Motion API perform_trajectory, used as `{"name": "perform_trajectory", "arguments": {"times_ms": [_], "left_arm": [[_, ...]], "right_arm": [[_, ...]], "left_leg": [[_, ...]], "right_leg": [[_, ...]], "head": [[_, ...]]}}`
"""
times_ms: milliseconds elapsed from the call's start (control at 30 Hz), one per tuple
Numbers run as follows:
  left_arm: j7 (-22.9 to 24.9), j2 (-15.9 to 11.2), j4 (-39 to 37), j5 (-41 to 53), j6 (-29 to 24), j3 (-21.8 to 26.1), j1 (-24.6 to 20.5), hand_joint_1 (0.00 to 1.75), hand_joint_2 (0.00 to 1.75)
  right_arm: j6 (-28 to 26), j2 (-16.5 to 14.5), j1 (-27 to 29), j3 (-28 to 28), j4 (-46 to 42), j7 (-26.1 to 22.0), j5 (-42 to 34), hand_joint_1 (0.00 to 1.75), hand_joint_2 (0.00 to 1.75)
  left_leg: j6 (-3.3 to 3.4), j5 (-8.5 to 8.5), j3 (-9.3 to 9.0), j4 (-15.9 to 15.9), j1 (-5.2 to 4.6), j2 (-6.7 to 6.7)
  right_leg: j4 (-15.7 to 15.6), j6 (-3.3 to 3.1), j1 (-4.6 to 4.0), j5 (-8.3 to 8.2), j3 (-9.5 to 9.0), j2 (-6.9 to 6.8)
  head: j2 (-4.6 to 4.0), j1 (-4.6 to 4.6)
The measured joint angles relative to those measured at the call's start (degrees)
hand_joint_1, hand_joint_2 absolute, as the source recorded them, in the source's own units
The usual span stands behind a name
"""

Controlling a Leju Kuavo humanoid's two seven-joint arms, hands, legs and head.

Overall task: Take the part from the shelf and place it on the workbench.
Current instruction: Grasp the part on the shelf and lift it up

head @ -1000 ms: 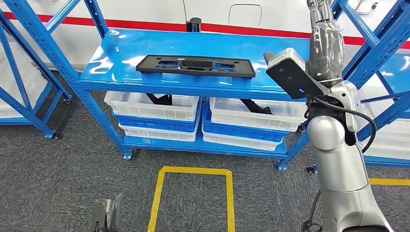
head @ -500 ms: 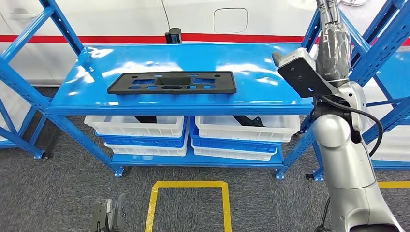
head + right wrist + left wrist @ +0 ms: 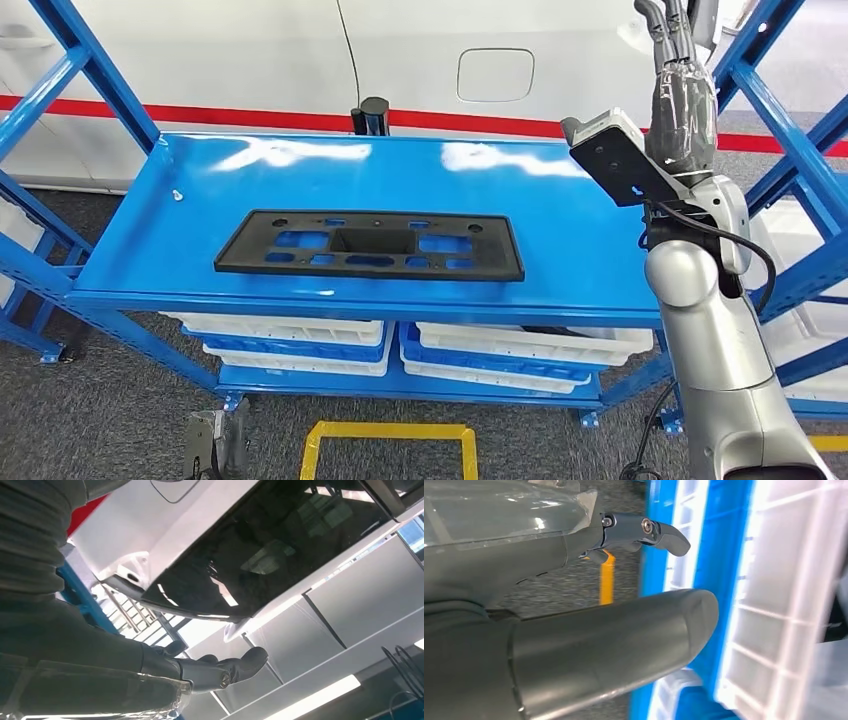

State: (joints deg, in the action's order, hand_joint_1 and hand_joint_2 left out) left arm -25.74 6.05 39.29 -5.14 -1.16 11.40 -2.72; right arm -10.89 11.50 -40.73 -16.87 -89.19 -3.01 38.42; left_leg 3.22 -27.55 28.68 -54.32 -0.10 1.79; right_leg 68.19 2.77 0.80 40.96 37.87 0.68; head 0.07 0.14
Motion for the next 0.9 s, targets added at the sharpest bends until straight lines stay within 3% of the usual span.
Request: {"name": "perform_trajectory", "arguments": {"times_ms": [33, 67, 100, 133, 167, 200, 267, 300, 367, 400, 433, 467, 500, 567, 633, 733, 900], "left_arm": [[0.0, 0.0, -0.1, -0.1, 0.0, 0.0, 0.0, 0.00, 0.00], [-0.1, 0.0, -0.3, -0.2, 0.0, -0.1, 0.0, 0.00, 0.00], [-0.1, 0.0, -0.4, -0.4, 0.0, -0.2, 0.0, 0.00, 0.00], [-0.2, 0.0, -0.5, -0.5, 0.0, -0.3, 0.0, 0.00, 0.00], [-0.3, 0.0, -0.5, -0.6, -0.1, -0.4, -0.1, 0.00, 0.00], [-0.3, 0.1, -0.5, -0.8, -0.2, -0.6, -0.1, 0.00, 0.00], [-0.4, 0.0, -0.3, -0.8, -0.5, -0.8, -0.5, 0.00, 0.00], [-0.5, -0.1, -0.2, -0.9, -0.6, -1.0, -0.7, 0.00, 0.00], [-0.6, -0.2, -0.2, -0.9, -0.8, -1.3, -0.9, 0.00, 0.00], [-0.7, -0.2, -0.2, -1.0, -0.9, -1.4, -0.9, 0.00, 0.00], [-0.8, -0.3, -0.2, -1.1, -1.0, -1.4, -0.9, 0.00, 0.00], [-0.9, -0.3, -0.2, -1.1, -1.2, -1.5, -0.8, 0.00, 0.00], [-1.0, -0.4, -0.2, -1.2, -1.3, -1.5, -0.8, 0.00, 0.00], [-1.2, -0.6, -0.2, -1.3, -1.6, -1.5, -0.8, 0.00, 0.00], [-1.2, -0.7, -0.4, -1.3, -1.9, -1.6, -0.7, 0.00, 0.00], [-1.5, -0.8, -0.6, -1.4, -2.0, -1.9, -0.4, 0.00, 0.00], [-2.1, -0.9, -0.6, -1.4, -2.1, -2.4, -0.5, 0.00, 0.00]], "right_arm": [[0.0, 0.1, 0.2, 0.0, 0.2, 0.0, 0.0, 0.00, 1.75], [0.0, 0.3, 0.4, 0.0, 0.5, 0.0, -0.1, 0.00, 1.75], [-0.1, 0.4, 0.6, -0.1, 0.8, 0.1, -0.1, 0.00, 1.75], [-0.1, 0.5, 0.7, -0.1, 1.0, 0.1, -0.2, 0.00, 1.75], [-0.1, 0.6, 0.5, -0.1, 1.1, 0.1, -0.2, 0.00, 1.75], [-0.1, 0.5, 0.0, -0.2, 1.0, 0.1, -0.2, 0.00, 1.75], [-0.2, 0.4, -1.2, -0.2, 0.8, 0.0, -0.2, 0.00, 1.75], [-0.2, 0.4, -1.7, -0.2, 0.8, 0.0, -0.3, 0.00, 1.75], [-0.4, 0.4, -2.0, -0.3, 0.9, -0.2, -0.4, 0.00, 1.75], [-0.4, 0.4, -1.9, -0.3, 1.0, -0.3, -0.5, 0.00, 1.75], [-0.5, 0.3, -1.8, -0.3, 1.1, -0.4, -0.6, 0.00, 1.75], [-0.5, 0.3, -1.7, -0.4, 1.3, -0.5, -0.6, 0.00, 1.75], [-0.6, 0.2, -1.6, -0.5, 1.4, -0.5, -0.7, 0.00, 1.75], [-0.6, 0.2, -1.5, -0.6, 1.6, -0.6, -0.9, 0.00, 1.75], [-0.9, 0.0, -1.6, -0.8, 1.9, -0.8, -1.2, 0.00, 1.75], [-1.2, -0.1, -1.4, -1.0, 2.3, -1.1, -1.5, 0.00, 1.75], [-1.5, -0.3, -1.2, -1.1, 2.7, -1.5, -1.5, 0.00, 1.75]], "left_leg": [[-0.13, -1.27, -1.80, 0.2, 0.04, 0.19], [-0.31, -2.48, -3.59, 0.2, 0.09, 0.32], [-0.56, -3.62, -5.01, 0.3, 0.12, 0.45], [-0.96, -4.67, -6.25, 0.5, 0.18, 0.50], [-1.36, -5.12, -7.23, 0.2, 0.17, 0.47], [-1.74, -5.25, -7.65, -0.1, 0.12, 0.37], [-2.19, -5.52, -7.73, -2.0, 0.08, -0.29], [-2.37, -6.51, -6.73, -3.8, 0.14, -0.62], [-2.86, -9.85, -2.62, -9.8, 0.46, -1.12], [-3.17, -11.42, 0.10, -13.1, 0.66, -1.21], [-3.44, -11.93, 2.43, -15.1, 0.88, -1.27], [-3.65, -11.15, 4.04, -15.5, 1.10, -1.34], [-3.82, -8.83, 4.63, -13.8, 1.33, -1.43], [-4.19, -2.67, 3.77, -7.1, 1.72, -1.57], [-4.03, -0.11, 3.08, -2.7, 1.55, -1.66], [-3.15, 0.21, 3.19, -2.4, 1.15, -1.54], [-2.97, 0.14, 3.11, -2.4, 0.82, -0.78]], "right_leg": [[-3.5, 1.13, 0.04, -2.20, 0.59, -0.19], [-6.7, 2.44, 0.04, -7.14, 0.65, -0.45], [-9.1, 3.13, -0.03, -12.18, 0.22, -0.92], [-10.7, 3.15, -0.41, -16.55, -0.50, -1.23], [-11.2, 2.18, -0.68, -18.85, -1.31, -1.32], [-11.3, 0.64, -0.76, -18.91, -2.24, -1.29], [-11.8, -1.56, -0.29, -18.49, -3.43, -0.90], [-12.0, -2.19, -0.02, -18.22, -3.90, -0.84], [-12.1, -2.90, 0.09, -17.70, -4.16, -0.70], [-12.1, -3.01, 0.10, -17.47, -4.17, -0.59], [-12.1, -2.97, 0.11, -17.24, -4.20, -0.49], [-12.0, -2.79, 0.17, -16.99, -4.32, -0.39], [-12.0, -2.53, 0.29, -16.68, -4.58, -0.34], [-11.8, -1.87, 0.54, -15.95, -5.27, -0.32], [-11.8, -1.19, 0.49, -15.71, -5.28, -0.37], [-11.6, -0.51, -0.08, -15.70, -4.62, -0.40], [-12.1, -0.42, -0.05, -15.68, -5.22, -0.71]], "head": [[0.00, 0.01], [0.00, 0.01], [0.00, 0.07], [0.00, 0.10], [0.00, 0.19], [0.00, 0.27], [0.00, 0.25], [0.00, 0.17], [0.00, 0.04], [0.00, -0.03], [0.00, -0.08], [0.00, -0.09], [0.00, -0.10], [0.00, -0.05], [0.00, -0.13], [0.00, -0.02], [0.00, 0.11]]}}
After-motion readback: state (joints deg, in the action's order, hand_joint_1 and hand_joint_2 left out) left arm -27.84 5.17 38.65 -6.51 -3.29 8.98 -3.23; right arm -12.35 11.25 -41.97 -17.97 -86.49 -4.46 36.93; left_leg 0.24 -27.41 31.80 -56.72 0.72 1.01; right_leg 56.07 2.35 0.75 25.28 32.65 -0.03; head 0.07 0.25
